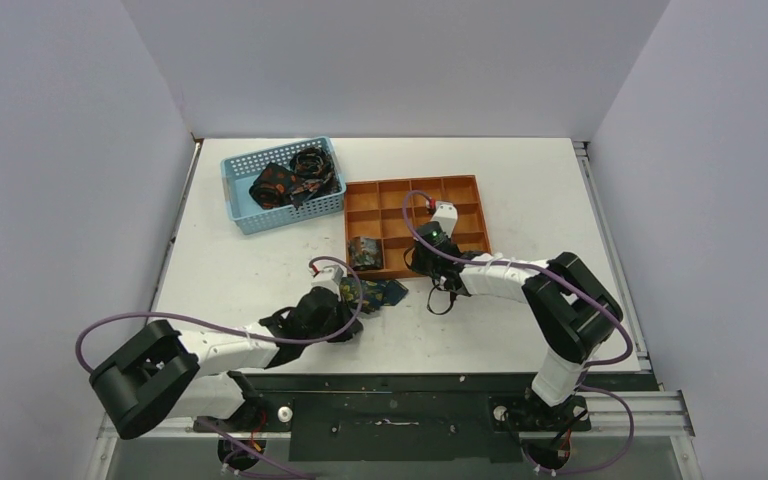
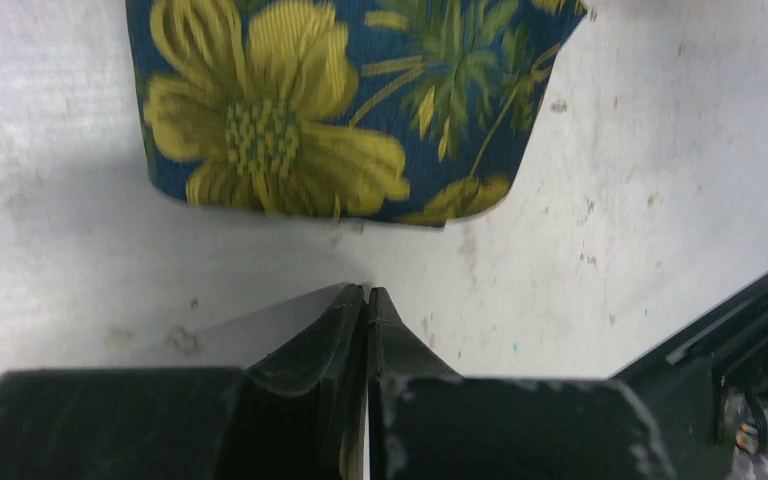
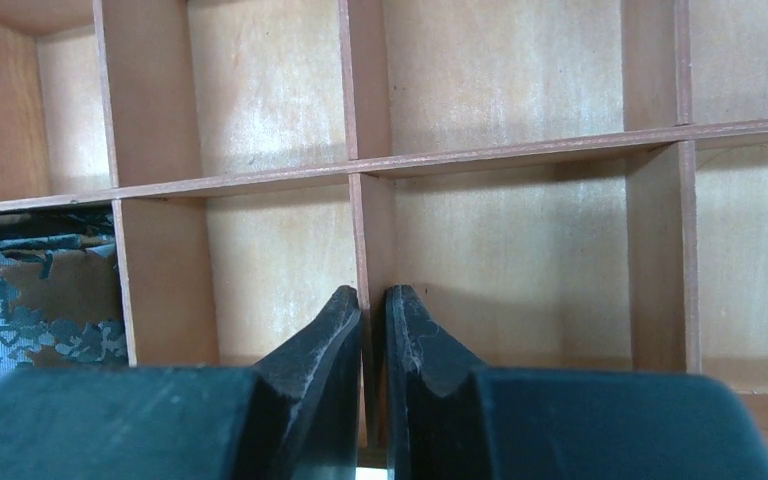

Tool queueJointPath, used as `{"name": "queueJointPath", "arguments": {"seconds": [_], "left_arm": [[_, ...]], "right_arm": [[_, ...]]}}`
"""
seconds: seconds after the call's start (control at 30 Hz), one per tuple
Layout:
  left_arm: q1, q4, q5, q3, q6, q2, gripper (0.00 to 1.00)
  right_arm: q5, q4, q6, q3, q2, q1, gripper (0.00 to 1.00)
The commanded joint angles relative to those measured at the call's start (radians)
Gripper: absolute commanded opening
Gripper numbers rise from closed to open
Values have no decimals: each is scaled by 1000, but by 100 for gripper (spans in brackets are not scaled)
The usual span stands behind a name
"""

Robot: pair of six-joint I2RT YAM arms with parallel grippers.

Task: Roll the ties
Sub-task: Move the storage box to the center of the board.

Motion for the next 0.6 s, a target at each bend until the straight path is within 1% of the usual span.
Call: {"name": "queueJointPath", "arguments": {"seconds": [0.0,0.17,0.3,0.4,0.57], "left_arm": [[-4,135,-116,59,-45,84,0],[-5,186,-170,78,-69,144,0],[-4,218,-179,96,-72,186,0],[-4,256,-183,107,-79,218,0],[-3,270,-171,132,-67,247,0]], "right_arm": [[-221,-80,217,-84,97,26,5],[-221,-78,219,-94,96,25,5],[-269,-74,226,-94,110,25,5],[-276,-79,226,-91,120,27,5],[-274,-101,206,-88,118,26,5]]}}
